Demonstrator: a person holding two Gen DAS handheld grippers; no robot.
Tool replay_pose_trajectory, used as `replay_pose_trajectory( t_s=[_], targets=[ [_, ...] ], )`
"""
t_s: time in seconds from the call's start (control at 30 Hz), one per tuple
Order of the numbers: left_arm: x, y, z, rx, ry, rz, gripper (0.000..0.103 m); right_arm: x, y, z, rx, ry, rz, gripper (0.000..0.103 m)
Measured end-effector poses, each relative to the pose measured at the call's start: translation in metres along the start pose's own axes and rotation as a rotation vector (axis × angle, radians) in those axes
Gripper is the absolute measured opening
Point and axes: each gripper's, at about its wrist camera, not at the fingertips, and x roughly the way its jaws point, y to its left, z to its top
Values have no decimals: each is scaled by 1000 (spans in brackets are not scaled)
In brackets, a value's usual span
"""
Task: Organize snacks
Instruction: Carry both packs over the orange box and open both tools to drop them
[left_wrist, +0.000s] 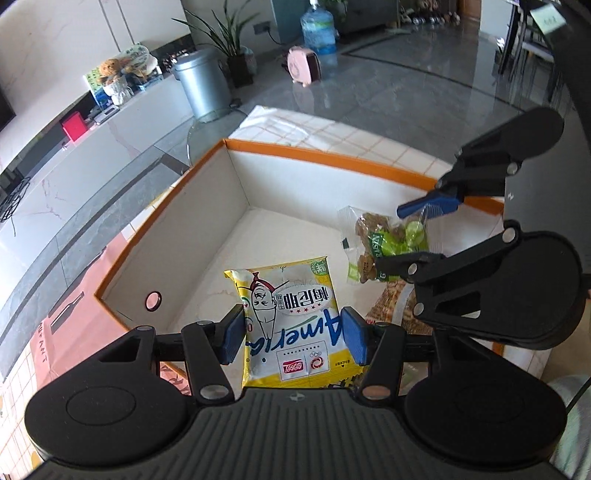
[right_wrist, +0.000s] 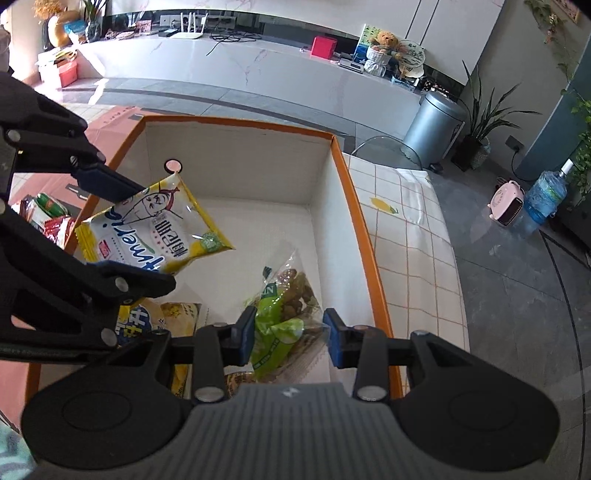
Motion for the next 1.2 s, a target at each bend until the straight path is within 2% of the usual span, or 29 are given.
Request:
replay_pose_trajectory(
  t_s=[0.23,0.5,0.57,0.7,0.8,0.93,1.2],
  targets=[
    [14,-4,-3,59,49,22,63,16,4,0,-67,32,9,38],
    [20,2,-7,37,78,26,64,20,3,5,-77,57,15,39],
    [20,4,-6,22,82,26,68,19,3,7,-67,60,15,39],
    [18,4,-6,-2,92,26,70,14,1,11,-63,70,10,51],
    [13,7,-6,-23,85,30,73,7,2,10,-67,70,4,53],
    [0,9,-5,-49,61,25,75,-6,1,10,-64,58,-15,65],
    [-36,9,-11,-70,-5,69,82,-40,-3,2,11,29,-53,71]
  ],
)
